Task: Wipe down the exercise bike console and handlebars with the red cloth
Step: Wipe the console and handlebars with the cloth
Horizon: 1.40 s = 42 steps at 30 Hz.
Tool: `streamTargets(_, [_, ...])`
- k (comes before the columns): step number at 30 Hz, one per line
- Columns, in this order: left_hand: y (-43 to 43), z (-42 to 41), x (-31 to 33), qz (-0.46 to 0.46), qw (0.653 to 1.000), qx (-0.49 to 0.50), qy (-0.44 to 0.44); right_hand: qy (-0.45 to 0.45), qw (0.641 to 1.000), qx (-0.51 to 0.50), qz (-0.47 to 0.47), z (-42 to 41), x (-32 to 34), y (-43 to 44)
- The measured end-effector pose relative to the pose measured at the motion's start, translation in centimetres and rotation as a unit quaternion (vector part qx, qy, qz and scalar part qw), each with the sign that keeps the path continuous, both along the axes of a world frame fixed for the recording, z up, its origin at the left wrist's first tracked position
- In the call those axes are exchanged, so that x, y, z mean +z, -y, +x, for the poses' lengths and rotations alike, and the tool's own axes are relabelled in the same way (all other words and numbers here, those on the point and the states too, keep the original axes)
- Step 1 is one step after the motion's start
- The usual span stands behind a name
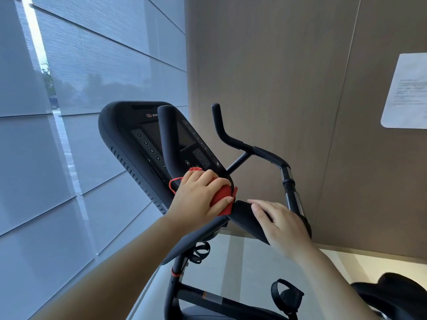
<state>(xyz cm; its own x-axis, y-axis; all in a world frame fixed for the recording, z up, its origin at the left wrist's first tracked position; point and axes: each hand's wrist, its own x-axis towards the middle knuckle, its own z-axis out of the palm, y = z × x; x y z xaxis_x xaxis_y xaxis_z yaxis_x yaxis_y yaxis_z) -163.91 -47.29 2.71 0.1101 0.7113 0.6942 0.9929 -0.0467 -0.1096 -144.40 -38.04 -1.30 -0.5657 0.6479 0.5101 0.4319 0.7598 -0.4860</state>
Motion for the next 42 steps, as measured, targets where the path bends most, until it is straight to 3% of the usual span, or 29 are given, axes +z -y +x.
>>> streamTargets(6, [0.1,-1.0,1.1,-0.021,0.999,-0.021,-0.029,0.001,1.000,0.005,0.005,0.1,0.0,-0.1])
streamTargets(10, [0.5,-1.9,2.4,-0.002,0.999,0.028,0.034,0.001,1.000,0.005,0.008,0.1,-0.1,-0.2])
streamTargets(14, [-0.1,0.6,1.4,-0.051,0.998,0.021,0.026,-0.003,1.000,0.001,0.013,0.0,-0.1,-0.2])
streamTargets(20, [0.4,1.2,0.2,0.005,0.996,-0.037,0.075,-0.002,1.000,0.000,0.010,0.0,-0.2,-0.2])
streamTargets(23, [1.4,0.9,0.0,0.031,0.987,-0.072,0.141,0.000,1.000,-0.003,0.008,0.0,-0.1,-0.1])
streamTargets(27, [3.1,-0.6,0.3,0.073,0.958,-0.090,0.262,0.000,1.000,-0.010,0.010,0.0,0.0,0.1])
streamTargets(33, [5.0,-3.1,1.5,0.163,0.849,-0.112,0.490,0.005,0.999,-0.035,0.015,-0.4,0.1,0.7])
streamTargets(36, [4.7,-3.5,1.5,0.203,0.824,-0.085,0.522,0.003,0.999,-0.042,0.012,-0.4,0.3,1.0])
streamTargets(39, [3.7,-2.5,1.7,0.228,0.841,-0.088,0.483,0.006,0.999,-0.050,0.005,-0.5,0.4,1.2])
streamTargets(42, [2.0,-1.5,0.5,0.165,0.910,-0.078,0.372,0.009,0.999,-0.052,0.004,-0.4,0.5,1.2])
